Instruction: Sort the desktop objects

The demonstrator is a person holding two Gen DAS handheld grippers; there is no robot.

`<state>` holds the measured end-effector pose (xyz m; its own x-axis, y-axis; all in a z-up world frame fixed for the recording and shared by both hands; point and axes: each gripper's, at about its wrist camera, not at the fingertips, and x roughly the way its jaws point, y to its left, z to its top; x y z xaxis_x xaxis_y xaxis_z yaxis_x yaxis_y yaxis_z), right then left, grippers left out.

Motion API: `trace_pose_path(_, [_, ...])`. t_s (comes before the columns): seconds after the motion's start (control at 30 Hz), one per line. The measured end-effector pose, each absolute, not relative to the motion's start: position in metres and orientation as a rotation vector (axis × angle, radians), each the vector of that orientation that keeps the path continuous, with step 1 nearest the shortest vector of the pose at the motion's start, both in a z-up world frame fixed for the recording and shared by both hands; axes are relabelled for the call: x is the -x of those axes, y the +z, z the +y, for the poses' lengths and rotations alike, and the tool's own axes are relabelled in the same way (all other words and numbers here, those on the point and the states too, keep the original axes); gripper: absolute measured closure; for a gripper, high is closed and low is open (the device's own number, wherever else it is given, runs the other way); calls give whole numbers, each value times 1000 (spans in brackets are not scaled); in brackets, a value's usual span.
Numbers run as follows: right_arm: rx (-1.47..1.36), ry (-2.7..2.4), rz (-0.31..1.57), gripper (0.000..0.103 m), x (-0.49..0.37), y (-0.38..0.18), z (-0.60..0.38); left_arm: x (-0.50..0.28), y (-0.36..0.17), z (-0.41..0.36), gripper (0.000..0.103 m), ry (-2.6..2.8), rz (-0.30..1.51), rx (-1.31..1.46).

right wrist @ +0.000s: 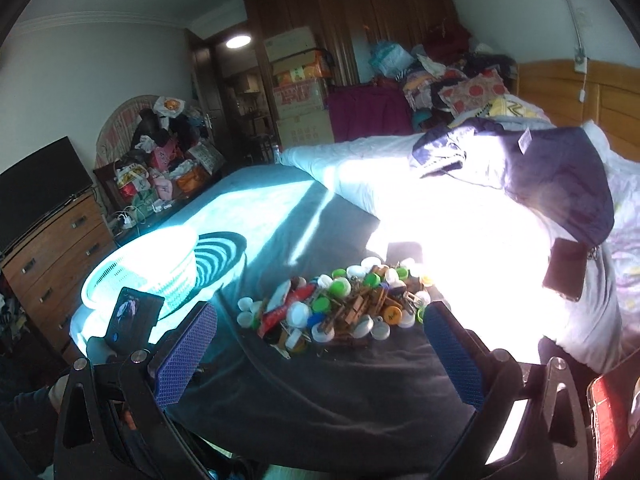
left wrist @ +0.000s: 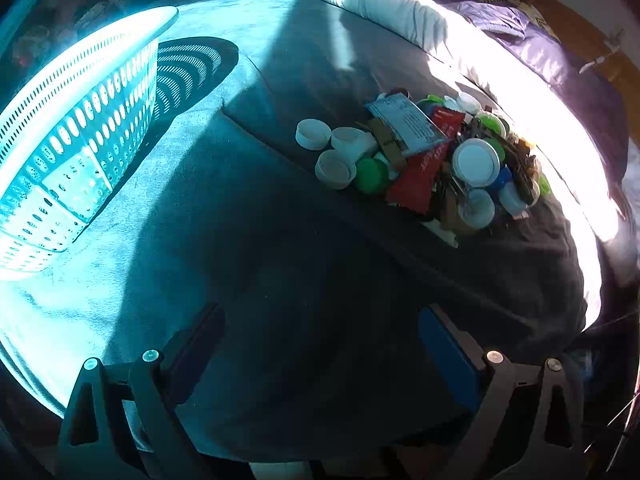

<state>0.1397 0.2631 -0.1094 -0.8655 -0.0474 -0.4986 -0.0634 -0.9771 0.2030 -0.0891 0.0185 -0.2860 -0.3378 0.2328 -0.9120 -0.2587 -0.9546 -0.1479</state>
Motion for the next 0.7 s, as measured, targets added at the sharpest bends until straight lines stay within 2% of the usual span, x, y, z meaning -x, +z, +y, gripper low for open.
trace_pose_path(0.23, [951,2946,412,0,-101,-154,291,166,-303,25,4,2457,-374,1617])
trace_pose_path(0.3, [988,2945,420,0,-88,-164,293,182,-312,32,4,2486,-428,1647])
trace_pose_path(0.4, [1043,2949,427,0,-70,-178,295,192,-315,59,4,2598,-299,1591])
trace_pose_path(0.47, [1069,2950,428,0,-60,-186,298,197,-317,71,0,2602,-283,1589])
trace_pose_path(0.6, [1099,2942,440,0,-46,-196,308,197,-328,114,1,2426,-140,1589])
trace_pose_path(0.7, [1112,2926,449,0,-42,-202,319,177,-329,141,7,2264,-27,1545])
